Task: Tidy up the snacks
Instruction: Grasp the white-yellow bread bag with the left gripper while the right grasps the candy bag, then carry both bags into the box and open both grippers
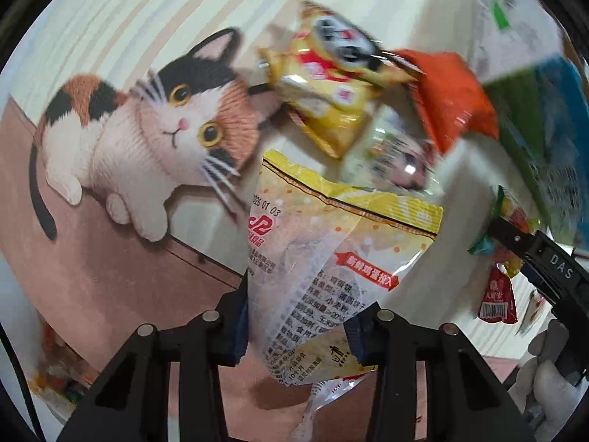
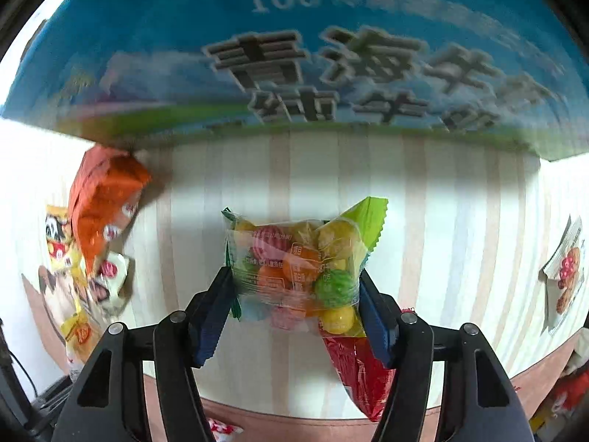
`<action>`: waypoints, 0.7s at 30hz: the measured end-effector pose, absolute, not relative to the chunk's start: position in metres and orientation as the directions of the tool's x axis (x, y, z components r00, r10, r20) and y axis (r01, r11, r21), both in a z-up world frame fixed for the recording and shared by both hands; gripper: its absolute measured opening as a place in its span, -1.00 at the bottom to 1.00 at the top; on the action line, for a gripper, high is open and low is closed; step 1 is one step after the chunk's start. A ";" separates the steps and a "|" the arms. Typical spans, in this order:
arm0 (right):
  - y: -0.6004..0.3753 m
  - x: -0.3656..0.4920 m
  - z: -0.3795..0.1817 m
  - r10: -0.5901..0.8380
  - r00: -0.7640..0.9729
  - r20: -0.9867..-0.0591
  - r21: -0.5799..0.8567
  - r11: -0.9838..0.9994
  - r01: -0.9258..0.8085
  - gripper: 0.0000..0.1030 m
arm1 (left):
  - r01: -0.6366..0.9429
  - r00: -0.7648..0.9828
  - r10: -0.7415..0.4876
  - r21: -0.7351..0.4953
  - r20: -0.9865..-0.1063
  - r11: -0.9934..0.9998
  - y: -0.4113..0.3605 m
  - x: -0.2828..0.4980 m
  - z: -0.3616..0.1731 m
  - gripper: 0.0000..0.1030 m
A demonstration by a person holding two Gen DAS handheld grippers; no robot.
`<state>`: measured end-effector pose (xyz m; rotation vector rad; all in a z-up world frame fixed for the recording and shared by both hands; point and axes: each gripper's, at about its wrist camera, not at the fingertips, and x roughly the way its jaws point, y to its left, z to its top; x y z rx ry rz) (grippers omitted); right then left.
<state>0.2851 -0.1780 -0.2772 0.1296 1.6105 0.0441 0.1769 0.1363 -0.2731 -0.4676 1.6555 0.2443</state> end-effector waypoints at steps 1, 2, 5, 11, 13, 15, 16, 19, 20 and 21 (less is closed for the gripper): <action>-0.179 0.282 -0.278 0.114 -0.043 -0.993 0.112 0.992 0.050 0.28 | -0.418 -0.076 -0.148 -0.104 -0.986 0.903 0.127 0.178 -0.270 -0.25; -0.181 0.279 -0.278 0.116 -0.046 -0.992 0.114 0.992 0.048 0.27 | -0.399 -0.071 -0.133 -0.094 -0.989 0.912 0.123 0.181 -0.267 -0.25; -0.192 0.263 -0.279 0.140 -0.064 -0.988 0.137 0.989 0.056 0.26 | -0.333 -0.050 -0.098 -0.076 -0.994 0.940 0.096 0.189 -0.257 -0.26; -0.221 0.228 -0.266 0.190 -0.052 -0.980 0.186 0.979 0.077 0.24 | -0.233 -0.013 -0.096 -0.090 -0.995 0.968 0.044 0.203 -0.235 -0.26; -0.234 0.217 -0.260 0.215 -0.047 -0.975 0.210 0.973 0.096 0.24 | -0.199 0.001 -0.102 -0.100 -0.995 0.975 0.026 0.207 -0.225 -0.27; -0.246 0.206 -0.253 0.241 -0.038 -0.970 0.235 0.965 0.117 0.23 | -0.162 0.017 -0.110 -0.111 -0.994 0.981 0.008 0.211 -0.212 -0.27; -0.255 0.206 -0.246 0.256 -0.030 -0.966 0.250 0.960 0.127 0.23 | -0.146 0.027 -0.113 -0.116 -0.993 0.982 0.003 0.212 -0.208 -0.27; -0.275 0.205 -0.222 0.294 0.011 -0.956 0.292 0.945 0.150 0.23 | -0.103 0.059 -0.140 -0.146 -0.988 0.984 -0.015 0.219 -0.186 -0.27; -0.283 0.205 -0.211 0.308 0.031 -0.951 0.309 0.938 0.155 0.22 | -0.092 0.071 -0.151 -0.158 -0.986 0.983 -0.022 0.222 -0.178 -0.27; -0.292 0.205 -0.199 0.322 0.053 -0.945 0.326 0.932 0.159 0.22 | -0.080 0.082 -0.166 -0.172 -0.983 0.982 -0.027 0.227 -0.168 -0.27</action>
